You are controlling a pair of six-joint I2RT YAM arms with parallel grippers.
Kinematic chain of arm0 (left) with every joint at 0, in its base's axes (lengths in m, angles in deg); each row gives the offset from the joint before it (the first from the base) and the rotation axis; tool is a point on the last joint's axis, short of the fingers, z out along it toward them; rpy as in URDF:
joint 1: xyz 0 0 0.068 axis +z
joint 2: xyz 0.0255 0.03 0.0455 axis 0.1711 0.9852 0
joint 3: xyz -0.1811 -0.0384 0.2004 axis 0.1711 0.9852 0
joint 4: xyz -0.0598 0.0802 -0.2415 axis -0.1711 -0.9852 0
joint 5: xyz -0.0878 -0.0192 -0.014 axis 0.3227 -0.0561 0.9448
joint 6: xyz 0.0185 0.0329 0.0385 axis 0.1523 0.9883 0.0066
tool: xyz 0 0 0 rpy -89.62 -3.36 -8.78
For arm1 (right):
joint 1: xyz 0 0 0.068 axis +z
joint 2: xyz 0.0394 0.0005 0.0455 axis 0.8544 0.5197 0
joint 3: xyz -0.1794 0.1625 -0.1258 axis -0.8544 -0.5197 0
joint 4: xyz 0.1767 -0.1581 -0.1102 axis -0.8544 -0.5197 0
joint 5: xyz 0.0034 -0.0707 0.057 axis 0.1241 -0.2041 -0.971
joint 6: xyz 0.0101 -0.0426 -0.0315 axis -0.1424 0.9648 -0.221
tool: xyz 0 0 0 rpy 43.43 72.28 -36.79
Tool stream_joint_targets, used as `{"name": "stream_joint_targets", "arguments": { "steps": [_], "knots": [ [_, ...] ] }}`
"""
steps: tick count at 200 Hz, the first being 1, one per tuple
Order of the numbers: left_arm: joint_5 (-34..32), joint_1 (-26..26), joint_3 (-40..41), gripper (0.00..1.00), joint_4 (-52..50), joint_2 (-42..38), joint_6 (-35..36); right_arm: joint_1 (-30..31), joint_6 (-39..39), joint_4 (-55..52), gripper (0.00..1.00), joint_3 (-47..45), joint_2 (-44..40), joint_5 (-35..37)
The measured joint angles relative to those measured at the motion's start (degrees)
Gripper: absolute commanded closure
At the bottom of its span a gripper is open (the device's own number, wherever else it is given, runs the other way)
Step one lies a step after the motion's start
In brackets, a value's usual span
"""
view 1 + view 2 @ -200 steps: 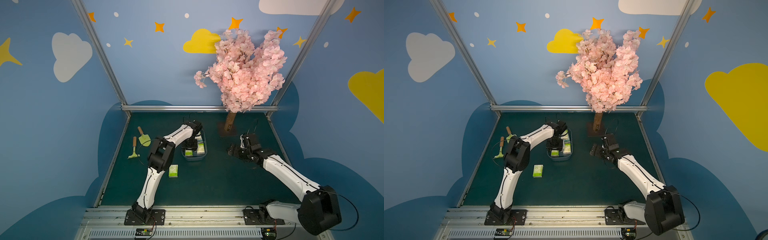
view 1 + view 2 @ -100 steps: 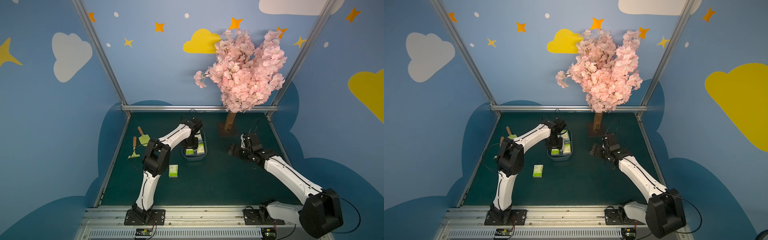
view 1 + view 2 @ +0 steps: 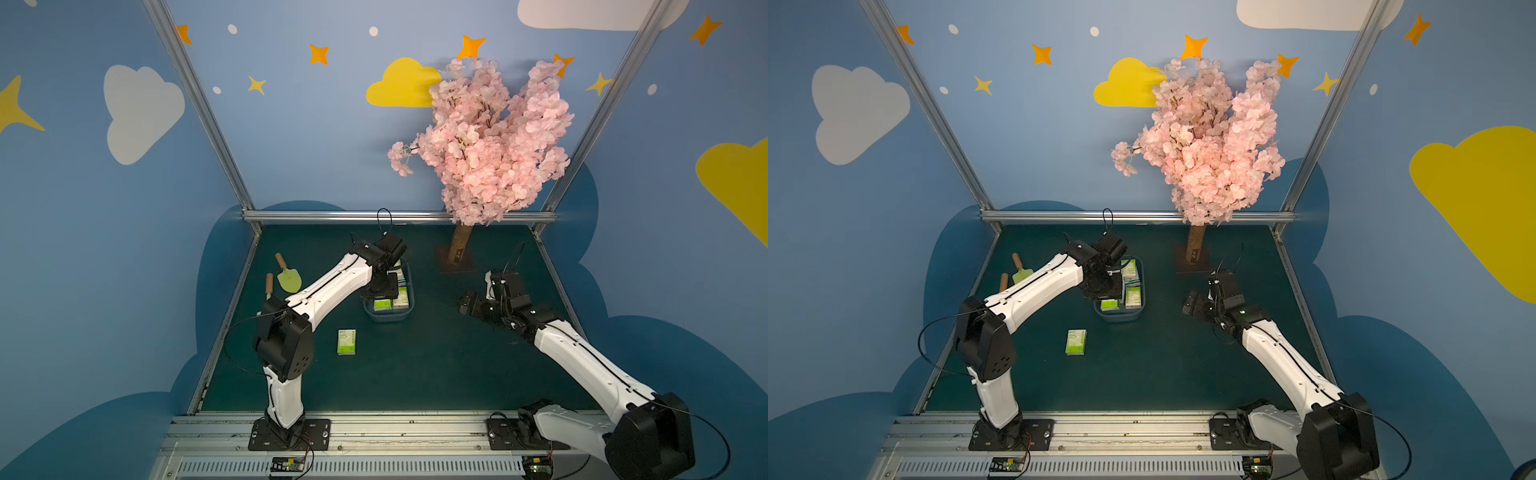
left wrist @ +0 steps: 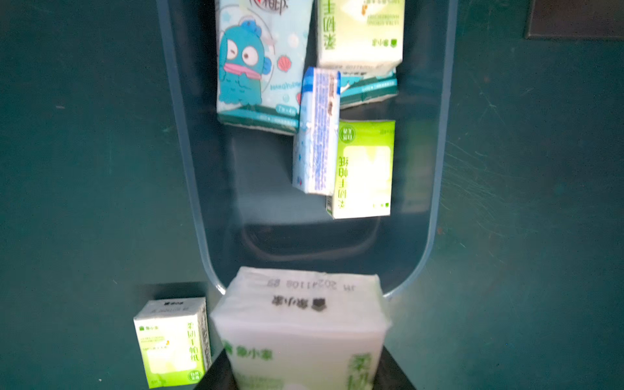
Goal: Take the pocket tissues out of the storage box
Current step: Place the pocket tissues at the center of the board.
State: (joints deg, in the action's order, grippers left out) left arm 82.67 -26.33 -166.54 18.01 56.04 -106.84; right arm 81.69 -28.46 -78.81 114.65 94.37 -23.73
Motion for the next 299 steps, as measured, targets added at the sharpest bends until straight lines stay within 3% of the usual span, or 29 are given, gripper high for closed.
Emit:
{"name": "stream_joint_targets", "arguments": {
  "steps": [96, 153, 299],
  "knots": [
    [0.9, -8.4, 14.6, 0.48, 0.0, -7.1, -8.5, 0.0, 1.0, -0.5, 0.02, -3.8, -4.5, -1.2],
    [0.7, -8.5, 18.8, 0.48, 1.7, -4.6, -9.2, 0.0, 1.3, -0.7, 0.02, -5.5, -7.4, -1.2],
    [0.2, -6.7, 19.1, 0.45, 7.1, 6.0, -9.6, -0.4, 1.9, -0.7, 0.02, -6.8, -11.6, 0.5]
  ]
}}
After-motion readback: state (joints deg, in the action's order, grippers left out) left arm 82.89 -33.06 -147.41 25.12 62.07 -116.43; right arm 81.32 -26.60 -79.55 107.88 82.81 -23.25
